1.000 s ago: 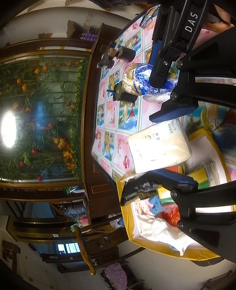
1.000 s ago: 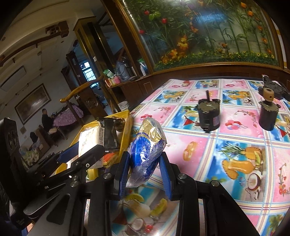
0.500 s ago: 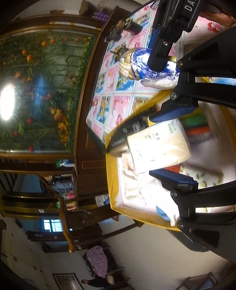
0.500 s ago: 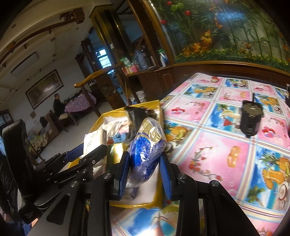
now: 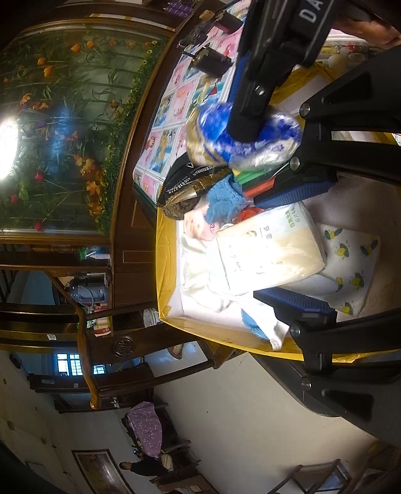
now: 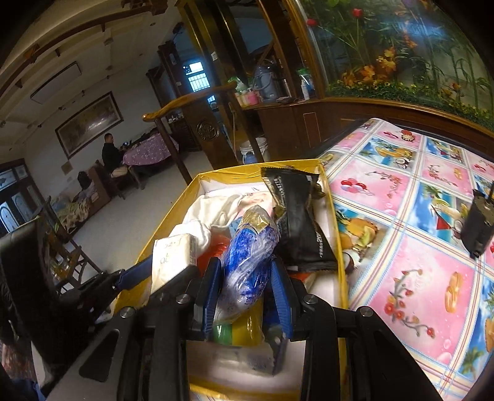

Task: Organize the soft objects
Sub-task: 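Lower the Face pack and blue bag into the tray and open both tools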

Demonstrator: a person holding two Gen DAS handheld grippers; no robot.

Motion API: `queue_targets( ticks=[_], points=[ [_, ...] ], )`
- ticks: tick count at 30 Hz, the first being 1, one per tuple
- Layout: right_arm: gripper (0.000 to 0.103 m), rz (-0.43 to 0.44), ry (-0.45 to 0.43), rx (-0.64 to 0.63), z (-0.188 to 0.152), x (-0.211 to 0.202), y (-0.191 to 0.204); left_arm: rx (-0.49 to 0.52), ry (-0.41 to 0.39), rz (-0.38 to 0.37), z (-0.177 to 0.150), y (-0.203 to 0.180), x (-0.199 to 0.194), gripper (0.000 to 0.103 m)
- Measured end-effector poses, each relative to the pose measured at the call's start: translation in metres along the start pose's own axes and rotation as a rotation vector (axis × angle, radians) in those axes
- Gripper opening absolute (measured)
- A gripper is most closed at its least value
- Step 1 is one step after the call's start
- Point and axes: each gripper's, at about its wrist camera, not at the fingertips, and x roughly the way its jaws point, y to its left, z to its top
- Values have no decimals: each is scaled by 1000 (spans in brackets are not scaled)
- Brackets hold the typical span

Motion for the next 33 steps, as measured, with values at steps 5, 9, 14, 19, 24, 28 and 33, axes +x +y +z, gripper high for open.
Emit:
queue_targets(
  ticks=[5,9,14,19,24,28,33],
  points=[
    [36,-17,23,-10,12,25,5,11,7,5,-1,-4,4,52],
    [36,-13,36,-4,14,38,3,21,8,14,-2,-7,5,52],
    [36,-1,37,4,11,41,-1,21,11,21,2,-9,6,52],
    [36,0,36,5,11,42,-2,26,11,30,2,-10,8,52],
    [36,-1,33,10,10,42,-3,34,11,40,2,-12,9,52],
    [37,0,34,11,9,42,-3,32,14,39,1,-12,9,52],
    [37,-1,32,16,8,41,-4,33,16,40,0,-13,10,52]
  ],
)
